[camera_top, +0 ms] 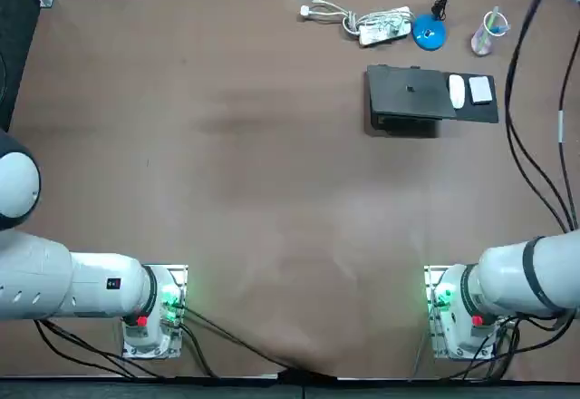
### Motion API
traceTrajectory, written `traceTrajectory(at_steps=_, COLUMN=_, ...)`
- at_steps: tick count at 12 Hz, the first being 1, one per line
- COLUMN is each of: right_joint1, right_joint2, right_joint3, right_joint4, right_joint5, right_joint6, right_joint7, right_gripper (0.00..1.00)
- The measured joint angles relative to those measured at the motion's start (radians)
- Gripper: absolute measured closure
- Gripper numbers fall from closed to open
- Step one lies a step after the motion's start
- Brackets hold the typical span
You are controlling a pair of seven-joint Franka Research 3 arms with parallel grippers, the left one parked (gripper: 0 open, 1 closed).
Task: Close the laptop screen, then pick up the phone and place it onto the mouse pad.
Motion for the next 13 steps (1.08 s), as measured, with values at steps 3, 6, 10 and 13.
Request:
traceTrajectory(at_steps=3, right_joint1=0.071, right_joint2=-0.032, right_joint3=-0.002, right_joint4=-0.003, right_joint5=-0.038, right_joint6=-0.060, right_joint7=0.132, right_gripper=0.00)
traceTrajectory(at_steps=6, right_joint1=0.145, right_joint2=-0.079, right_joint3=-0.061, right_joint4=-0.034, right_joint5=-0.040, right_joint6=-0.123, right_joint7=0.162, right_gripper=0.00)
traceTrajectory(at_steps=10, right_joint1=0.175, right_joint2=-0.161, right_joint3=-0.104, right_joint4=-0.129, right_joint5=-0.041, right_joint6=-0.124, right_joint7=0.163, right_gripper=0.00)
traceTrajectory(at_steps=13, right_joint1=0.175, right_joint2=-0.207, right_joint3=-0.131, right_joint4=-0.162, right_joint5=-0.041, right_joint6=-0.124, right_joint7=0.164, right_gripper=0.00)
